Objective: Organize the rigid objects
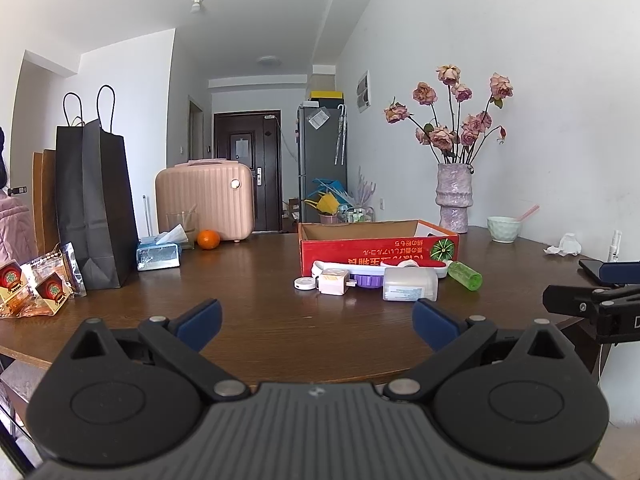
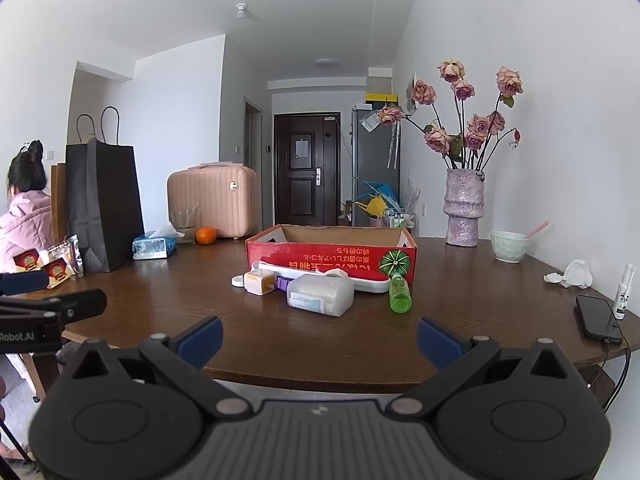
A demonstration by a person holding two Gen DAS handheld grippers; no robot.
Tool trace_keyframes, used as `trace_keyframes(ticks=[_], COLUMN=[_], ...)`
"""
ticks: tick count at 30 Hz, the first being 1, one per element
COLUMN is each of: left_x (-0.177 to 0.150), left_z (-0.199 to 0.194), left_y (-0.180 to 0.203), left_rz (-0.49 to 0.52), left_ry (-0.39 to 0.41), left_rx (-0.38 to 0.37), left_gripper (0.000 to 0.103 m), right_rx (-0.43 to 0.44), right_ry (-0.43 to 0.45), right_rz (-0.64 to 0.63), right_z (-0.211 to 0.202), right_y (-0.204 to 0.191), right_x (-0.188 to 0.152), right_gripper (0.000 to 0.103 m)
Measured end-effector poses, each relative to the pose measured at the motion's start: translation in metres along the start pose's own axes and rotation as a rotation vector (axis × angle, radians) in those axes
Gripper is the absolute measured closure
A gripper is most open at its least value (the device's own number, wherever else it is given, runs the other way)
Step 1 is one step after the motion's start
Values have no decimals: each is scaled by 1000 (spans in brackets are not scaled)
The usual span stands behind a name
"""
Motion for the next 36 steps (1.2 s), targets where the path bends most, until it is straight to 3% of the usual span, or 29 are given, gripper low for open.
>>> trace_keyframes(ticks=[36], left_x=[-1], left_z=[1], left_y=[-2], left_rz=[-1], left_ry=[-4], left_rx=[3], left_gripper=[0], right_rx=[-3], right_ry=[0], right_rz=[10], right_z=[1], right_y=[1], right_x=[0], right_gripper=[0])
Point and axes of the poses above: each gripper's, at about its wrist camera, not at the fingertips, and z roughly the way its jaws point, y to its right, x to its top, the point moved 7 cm from there along z, roughly the way its jaws point, and after that the axes turned 6 degrees about -y, right-handed, at the moved point
